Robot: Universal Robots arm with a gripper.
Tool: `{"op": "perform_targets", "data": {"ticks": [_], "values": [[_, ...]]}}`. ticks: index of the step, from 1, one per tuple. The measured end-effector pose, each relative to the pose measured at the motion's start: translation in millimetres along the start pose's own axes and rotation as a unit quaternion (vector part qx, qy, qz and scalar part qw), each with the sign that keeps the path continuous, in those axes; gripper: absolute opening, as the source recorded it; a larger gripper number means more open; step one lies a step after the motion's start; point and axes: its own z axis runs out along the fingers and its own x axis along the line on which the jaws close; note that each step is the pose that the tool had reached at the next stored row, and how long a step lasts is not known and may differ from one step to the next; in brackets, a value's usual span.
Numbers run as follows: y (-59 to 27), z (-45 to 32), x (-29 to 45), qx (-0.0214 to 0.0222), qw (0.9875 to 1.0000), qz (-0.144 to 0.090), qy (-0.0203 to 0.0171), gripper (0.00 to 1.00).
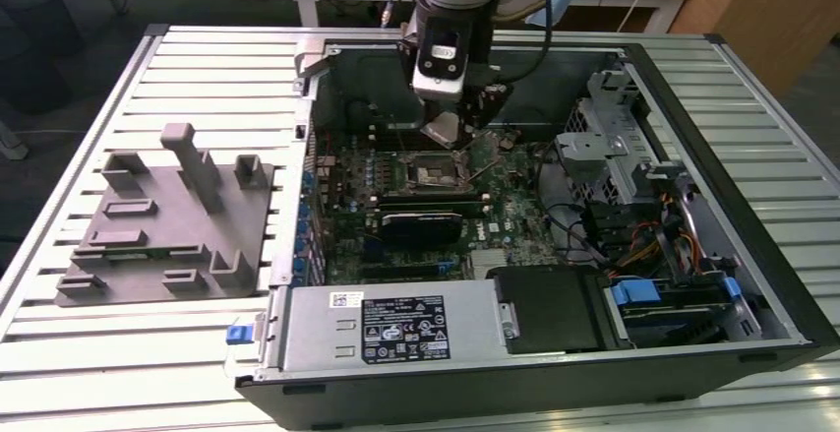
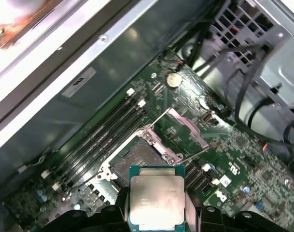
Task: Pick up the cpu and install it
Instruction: 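Place the cpu into insertion slot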
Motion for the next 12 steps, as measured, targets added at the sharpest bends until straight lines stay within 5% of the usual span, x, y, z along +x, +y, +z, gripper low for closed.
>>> {"op": "perform_targets", "data": {"ticks": [6,12], "values": [[0.0,0.0,0.0,0.0009,0.9987,0.052,-0.003,0.54],[0.0,0.0,0.0,0.0019,0.9947,0.103,-0.0059,0.54]]}}
